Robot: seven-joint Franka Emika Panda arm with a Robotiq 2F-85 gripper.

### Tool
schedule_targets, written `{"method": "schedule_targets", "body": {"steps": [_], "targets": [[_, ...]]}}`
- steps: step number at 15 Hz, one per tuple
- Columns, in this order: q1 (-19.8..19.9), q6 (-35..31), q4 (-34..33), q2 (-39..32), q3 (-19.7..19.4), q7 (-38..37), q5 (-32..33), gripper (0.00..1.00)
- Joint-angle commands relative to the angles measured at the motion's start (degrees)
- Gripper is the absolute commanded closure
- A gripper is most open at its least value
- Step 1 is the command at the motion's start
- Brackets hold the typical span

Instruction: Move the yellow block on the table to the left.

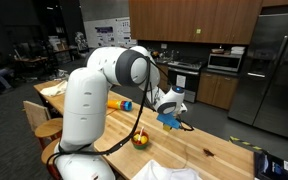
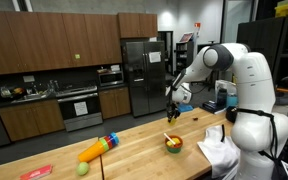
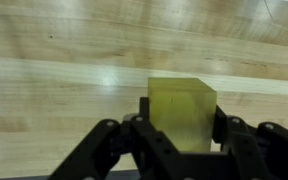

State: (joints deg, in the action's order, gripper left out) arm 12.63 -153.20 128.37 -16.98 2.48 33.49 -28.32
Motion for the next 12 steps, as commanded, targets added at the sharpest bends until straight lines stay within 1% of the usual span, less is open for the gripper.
{"method": "schedule_targets", "body": {"steps": [1, 2, 6, 8, 9, 10, 11, 12], "targets": [[-0.06, -1.85, -0.68, -1.25, 1.07, -2.48, 0.45, 0.66], [-1.0, -3.7, -0.68, -2.37, 1.93, -3.55, 0.23, 0.71], [-2.26, -8.05, -2.88, -6.86, 6.66, -7.32, -0.2, 0.71], [-3.62, -11.94, -3.49, -8.98, 8.1, -10.58, 1.41, 0.71], [-4.39, -13.81, -3.7, -9.89, 8.39, -12.16, 2.71, 0.71], [-5.66, -15.59, -3.66, -10.45, 7.83, -14.43, 4.91, 0.71], [-6.64, -16.87, -3.89, -11.03, 7.24, -16.34, 7.19, 0.71], [-8.08, -17.71, -3.63, -11.11, 5.77, -18.66, 10.24, 0.71]]}}
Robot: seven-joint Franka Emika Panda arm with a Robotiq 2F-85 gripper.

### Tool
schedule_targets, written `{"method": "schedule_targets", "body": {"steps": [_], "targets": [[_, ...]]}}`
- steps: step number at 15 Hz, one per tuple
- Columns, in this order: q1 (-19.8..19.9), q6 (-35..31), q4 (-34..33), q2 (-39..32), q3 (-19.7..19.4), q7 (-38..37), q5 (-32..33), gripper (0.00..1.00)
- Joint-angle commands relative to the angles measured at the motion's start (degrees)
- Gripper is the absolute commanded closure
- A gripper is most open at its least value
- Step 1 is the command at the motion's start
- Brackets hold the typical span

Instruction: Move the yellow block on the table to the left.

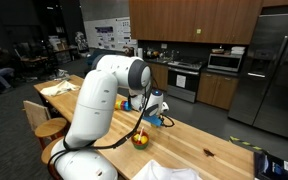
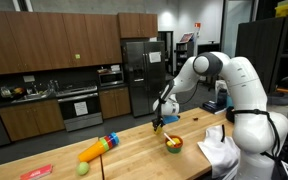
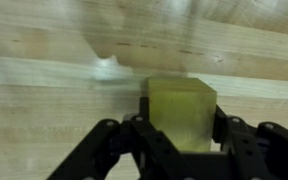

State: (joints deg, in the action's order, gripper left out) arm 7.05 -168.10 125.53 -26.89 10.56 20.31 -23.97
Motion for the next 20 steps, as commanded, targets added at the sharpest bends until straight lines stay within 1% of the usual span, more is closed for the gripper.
{"method": "schedule_targets", "body": {"steps": [1, 4, 5, 6, 8, 9, 10, 11, 12, 14, 17, 20], "targets": [[-3.75, -3.36, -0.6, -1.15, -3.65, -7.58, 8.76, 0.71], [-7.57, -1.2, -1.11, -0.43, -8.53, -13.97, 15.93, 0.71], [-6.87, 0.93, -1.2, 0.65, -9.54, -14.56, 17.33, 0.71], [-7.92, 2.9, -1.85, 0.69, -11.42, -16.71, 18.82, 0.71], [-7.84, 7.45, -3.52, 0.64, -12.71, -18.55, 20.43, 0.71], [-7.35, 9.75, -4.01, 0.78, -12.78, -18.82, 20.94, 0.71], [-6.01, 13.04, -5.6, 0.48, -11.61, -18.0, 20.26, 0.71], [-6.17, 15.09, -6.55, 0.27, -12.29, -18.47, 20.81, 0.71], [-5.15, 17.56, -7.18, 0.46, -11.44, -17.38, 19.99, 0.71], [-4.98, 20.9, -9.07, -0.02, -11.57, -17.57, 19.86, 0.71], [-3.97, 26.54, -11.5, -0.41, -10.25, -16.2, 18.34, 0.71], [-4.37, 29.44, -12.99, -0.87, -10.03, -16.55, 18.34, 0.71]]}}
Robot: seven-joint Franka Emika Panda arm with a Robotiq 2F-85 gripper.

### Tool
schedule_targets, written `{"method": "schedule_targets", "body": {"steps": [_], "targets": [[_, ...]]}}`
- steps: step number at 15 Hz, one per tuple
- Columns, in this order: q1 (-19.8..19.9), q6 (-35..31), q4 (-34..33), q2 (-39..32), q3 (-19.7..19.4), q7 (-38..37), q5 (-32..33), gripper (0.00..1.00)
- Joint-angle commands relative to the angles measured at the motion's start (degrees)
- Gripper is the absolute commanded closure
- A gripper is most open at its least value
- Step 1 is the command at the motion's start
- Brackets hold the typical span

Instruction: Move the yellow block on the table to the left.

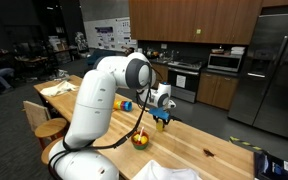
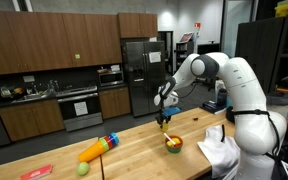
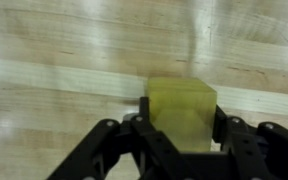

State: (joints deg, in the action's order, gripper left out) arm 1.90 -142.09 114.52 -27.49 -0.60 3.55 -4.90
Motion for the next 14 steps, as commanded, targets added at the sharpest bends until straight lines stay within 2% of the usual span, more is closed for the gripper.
{"method": "schedule_targets", "body": {"steps": [1, 8, 14], "targets": [[0.6, 3.78, -2.49, -0.71, 1.41, 0.2, -0.85, 0.71], [-0.21, 5.23, -4.59, -4.74, 6.69, 2.84, -3.57, 0.71], [-1.04, 6.5, -6.56, -6.1, 7.61, 2.7, -3.42, 0.71]]}}
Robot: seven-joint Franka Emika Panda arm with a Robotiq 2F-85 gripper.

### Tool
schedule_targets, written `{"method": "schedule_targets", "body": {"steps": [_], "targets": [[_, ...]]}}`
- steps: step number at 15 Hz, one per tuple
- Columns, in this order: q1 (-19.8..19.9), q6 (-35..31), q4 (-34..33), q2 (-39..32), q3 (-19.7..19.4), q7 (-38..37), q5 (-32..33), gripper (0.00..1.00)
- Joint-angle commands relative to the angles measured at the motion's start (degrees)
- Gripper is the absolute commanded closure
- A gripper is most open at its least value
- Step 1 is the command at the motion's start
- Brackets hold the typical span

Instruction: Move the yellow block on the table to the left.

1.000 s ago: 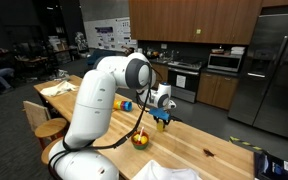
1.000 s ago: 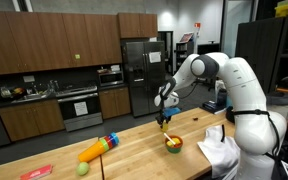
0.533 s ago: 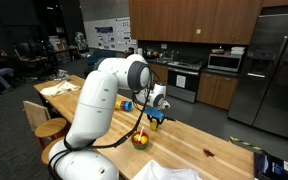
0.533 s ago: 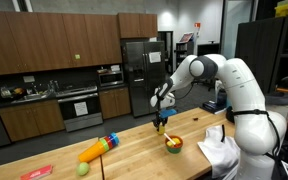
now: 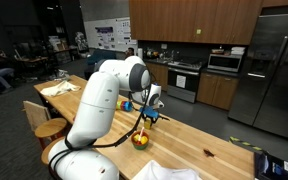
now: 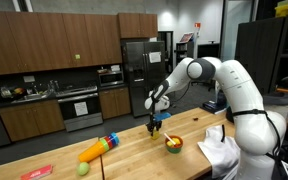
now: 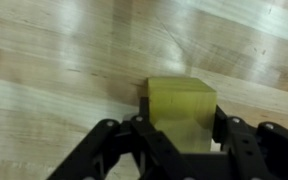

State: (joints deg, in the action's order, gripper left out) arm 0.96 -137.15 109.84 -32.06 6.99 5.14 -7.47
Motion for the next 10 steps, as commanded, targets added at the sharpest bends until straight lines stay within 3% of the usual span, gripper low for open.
{"method": "schedule_targets", "body": {"steps": [1, 10], "targets": [[-0.08, 1.65, -1.97, -1.6, 0.09, 1.27, -0.86, 0.71], [-4.73, -6.07, 0.54, -0.67, -3.23, -1.78, 7.26, 0.71]]}}
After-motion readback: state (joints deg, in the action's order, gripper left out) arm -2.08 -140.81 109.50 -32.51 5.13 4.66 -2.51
